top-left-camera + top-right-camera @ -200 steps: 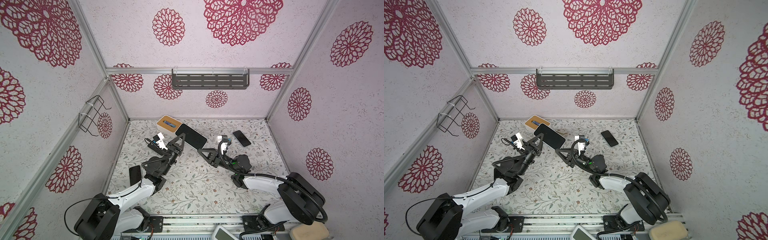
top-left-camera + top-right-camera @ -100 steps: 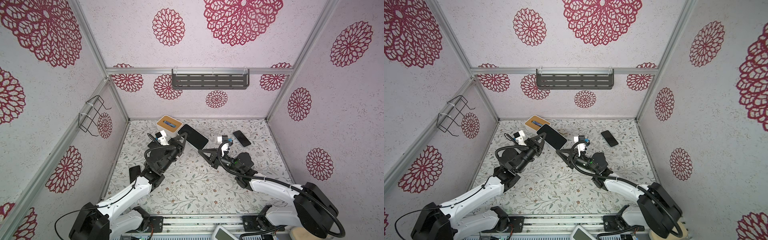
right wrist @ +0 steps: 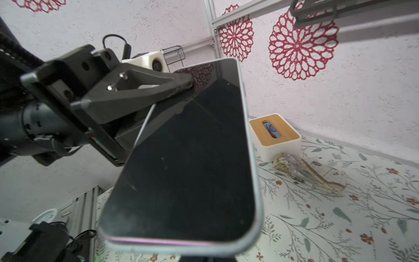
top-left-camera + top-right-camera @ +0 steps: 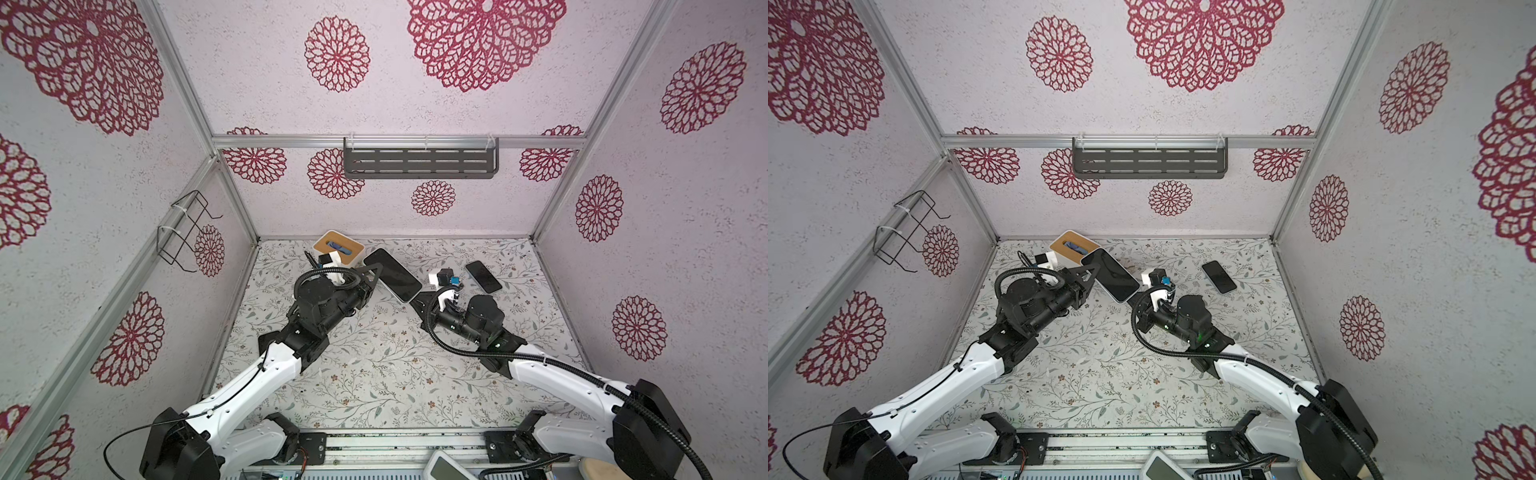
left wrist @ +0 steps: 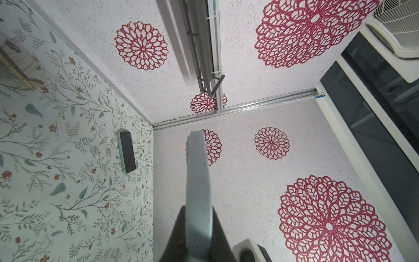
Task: Take the phone out of the phone case
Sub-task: Remove the phone case from the phone.
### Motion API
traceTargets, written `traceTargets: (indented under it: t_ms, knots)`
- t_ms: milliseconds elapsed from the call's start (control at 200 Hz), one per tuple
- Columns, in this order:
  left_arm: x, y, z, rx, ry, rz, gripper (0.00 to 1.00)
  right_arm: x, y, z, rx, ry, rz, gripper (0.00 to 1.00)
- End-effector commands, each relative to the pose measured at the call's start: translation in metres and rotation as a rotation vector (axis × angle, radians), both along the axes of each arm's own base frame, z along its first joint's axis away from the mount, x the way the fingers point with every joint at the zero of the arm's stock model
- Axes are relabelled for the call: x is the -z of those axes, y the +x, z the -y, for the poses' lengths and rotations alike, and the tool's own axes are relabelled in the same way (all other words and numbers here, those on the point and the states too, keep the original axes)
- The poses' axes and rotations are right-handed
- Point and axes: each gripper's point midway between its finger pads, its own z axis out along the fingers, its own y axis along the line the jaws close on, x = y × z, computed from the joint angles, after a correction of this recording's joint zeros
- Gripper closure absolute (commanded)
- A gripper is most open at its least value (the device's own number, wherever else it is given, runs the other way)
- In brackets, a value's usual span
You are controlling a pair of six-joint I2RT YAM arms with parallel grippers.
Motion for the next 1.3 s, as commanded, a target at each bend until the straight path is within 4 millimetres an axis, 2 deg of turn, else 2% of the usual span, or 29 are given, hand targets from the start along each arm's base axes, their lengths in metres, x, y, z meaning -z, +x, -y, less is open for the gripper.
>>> traceTargets:
  t_ms: [0,35,130,205,290,415,500,731,866,1131,1296]
  knots:
    - [-0.017,-0.012,-0.003,0.093,0.015,0.056,1.00,-0.046,-0.006,0.018,0.054,0.088,0.150,0.71]
    - [-0.024,-0.011,-0.014,0.095,0.019,0.074,1.00,-0.038,-0.013,0.019,0.030,0.072,0.150,0.60]
    - [-0.047,-0.016,-0.041,0.162,0.069,0.142,1.00,-0.015,-0.030,0.025,-0.026,0.012,0.124,0.43]
    - [-0.065,-0.031,-0.044,0.290,0.154,0.238,1.00,-0.003,-0.039,0.030,-0.064,-0.009,0.081,0.32]
    - [-0.072,-0.050,-0.039,0.442,0.243,0.322,1.00,-0.006,-0.046,0.029,-0.146,0.005,0.040,0.24]
    - [-0.060,-0.064,-0.040,0.522,0.430,0.344,1.00,-0.015,-0.057,0.011,-0.308,-0.026,-0.029,0.21]
    - [-0.067,-0.070,-0.041,0.537,0.473,0.400,1.00,-0.019,-0.058,0.004,-0.352,-0.035,-0.056,0.21]
    - [-0.086,-0.070,-0.035,0.555,0.468,0.531,1.00,-0.036,-0.072,-0.015,-0.487,0.031,-0.079,0.23]
    - [-0.096,-0.077,-0.026,0.575,0.452,0.615,1.00,-0.042,-0.077,-0.025,-0.527,0.063,-0.079,0.25]
    - [-0.091,-0.075,-0.025,0.561,0.476,0.615,1.00,-0.058,-0.093,-0.029,-0.602,0.132,-0.059,0.27]
    - [-0.091,-0.075,-0.023,0.563,0.460,0.624,1.00,-0.060,-0.091,-0.030,-0.596,0.142,-0.058,0.29]
